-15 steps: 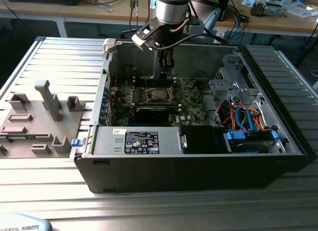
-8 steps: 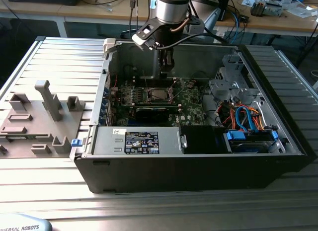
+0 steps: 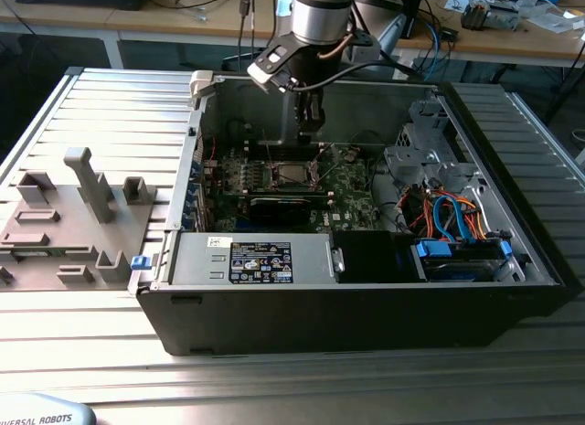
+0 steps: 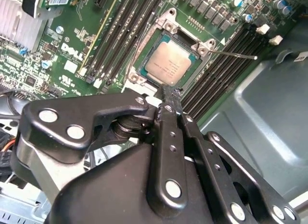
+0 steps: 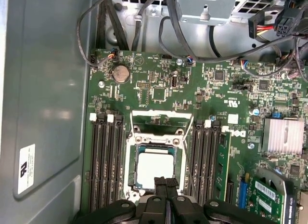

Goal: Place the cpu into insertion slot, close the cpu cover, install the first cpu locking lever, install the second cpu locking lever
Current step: 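Close the cpu cover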

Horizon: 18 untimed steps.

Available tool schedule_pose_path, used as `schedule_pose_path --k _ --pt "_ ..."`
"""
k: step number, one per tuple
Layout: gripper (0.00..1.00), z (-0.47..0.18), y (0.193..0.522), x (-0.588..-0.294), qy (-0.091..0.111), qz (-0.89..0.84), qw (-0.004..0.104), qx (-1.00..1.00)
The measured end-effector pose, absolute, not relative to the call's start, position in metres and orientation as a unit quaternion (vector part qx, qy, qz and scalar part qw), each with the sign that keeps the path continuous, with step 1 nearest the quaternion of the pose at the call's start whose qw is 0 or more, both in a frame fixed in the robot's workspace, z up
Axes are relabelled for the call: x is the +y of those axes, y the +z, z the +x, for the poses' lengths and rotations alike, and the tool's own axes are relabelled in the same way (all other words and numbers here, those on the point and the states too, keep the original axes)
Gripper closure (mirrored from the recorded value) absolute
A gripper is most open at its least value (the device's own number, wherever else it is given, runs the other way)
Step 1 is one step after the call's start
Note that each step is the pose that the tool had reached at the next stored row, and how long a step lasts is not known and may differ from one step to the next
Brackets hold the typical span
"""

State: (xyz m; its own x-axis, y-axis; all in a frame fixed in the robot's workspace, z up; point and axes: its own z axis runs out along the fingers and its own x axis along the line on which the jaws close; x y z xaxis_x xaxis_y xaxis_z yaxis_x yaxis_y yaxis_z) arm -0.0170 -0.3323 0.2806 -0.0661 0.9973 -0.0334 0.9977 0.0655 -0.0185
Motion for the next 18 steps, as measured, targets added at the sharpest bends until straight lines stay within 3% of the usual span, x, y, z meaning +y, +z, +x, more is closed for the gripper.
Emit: schedule_pose_path --k 18 --pt "0.89 0.013 0.28 -0.332 -0.021 0.683 0.008 0.73"
